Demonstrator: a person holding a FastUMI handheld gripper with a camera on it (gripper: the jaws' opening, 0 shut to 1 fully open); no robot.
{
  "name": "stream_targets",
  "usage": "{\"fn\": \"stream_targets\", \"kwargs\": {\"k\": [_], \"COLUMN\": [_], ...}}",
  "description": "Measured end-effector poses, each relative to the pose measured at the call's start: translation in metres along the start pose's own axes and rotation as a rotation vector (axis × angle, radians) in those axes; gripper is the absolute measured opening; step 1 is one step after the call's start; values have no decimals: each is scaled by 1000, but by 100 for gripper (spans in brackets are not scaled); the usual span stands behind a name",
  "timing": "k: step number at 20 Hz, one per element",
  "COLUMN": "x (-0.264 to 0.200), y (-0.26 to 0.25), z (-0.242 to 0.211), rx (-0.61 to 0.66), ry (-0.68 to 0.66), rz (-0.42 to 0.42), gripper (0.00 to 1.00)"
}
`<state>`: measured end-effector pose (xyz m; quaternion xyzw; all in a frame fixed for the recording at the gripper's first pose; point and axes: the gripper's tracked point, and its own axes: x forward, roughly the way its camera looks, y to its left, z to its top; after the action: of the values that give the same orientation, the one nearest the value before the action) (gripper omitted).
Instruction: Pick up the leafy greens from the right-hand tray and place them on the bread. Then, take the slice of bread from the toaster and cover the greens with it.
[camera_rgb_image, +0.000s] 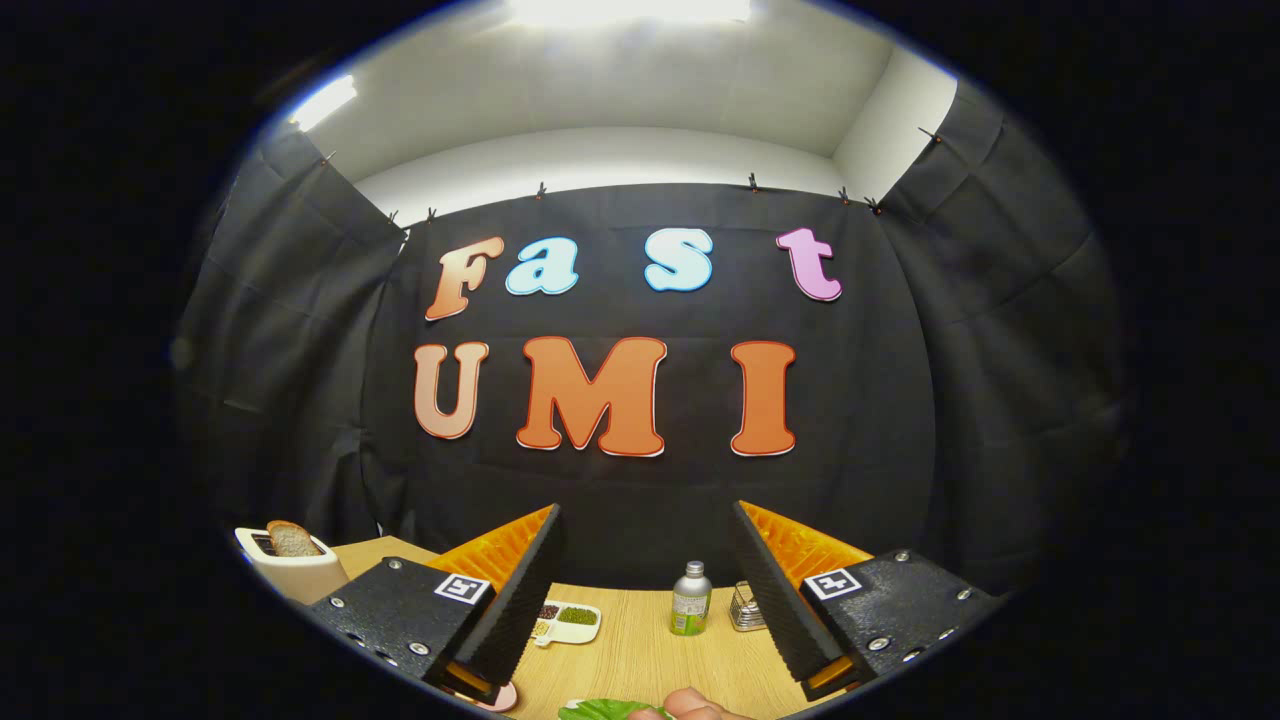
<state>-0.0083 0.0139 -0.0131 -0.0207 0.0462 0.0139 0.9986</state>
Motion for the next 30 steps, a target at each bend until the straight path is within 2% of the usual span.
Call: {"fn": "stream_targets", "kwargs": {"k": [3,11,18,23,26,30], "x": [2,2,-2,-14,-19,-38], "y": [-5,9,16,28,23,29], "z": [-10,-50,-104,-152,-181,-220], "rx": [-1,-17,47,56,8,-38], "ry": [59,246,461,642,727,866], "rz": [-17,53,107,181,185,250], "gripper": [98,98,99,99,99,99]}}
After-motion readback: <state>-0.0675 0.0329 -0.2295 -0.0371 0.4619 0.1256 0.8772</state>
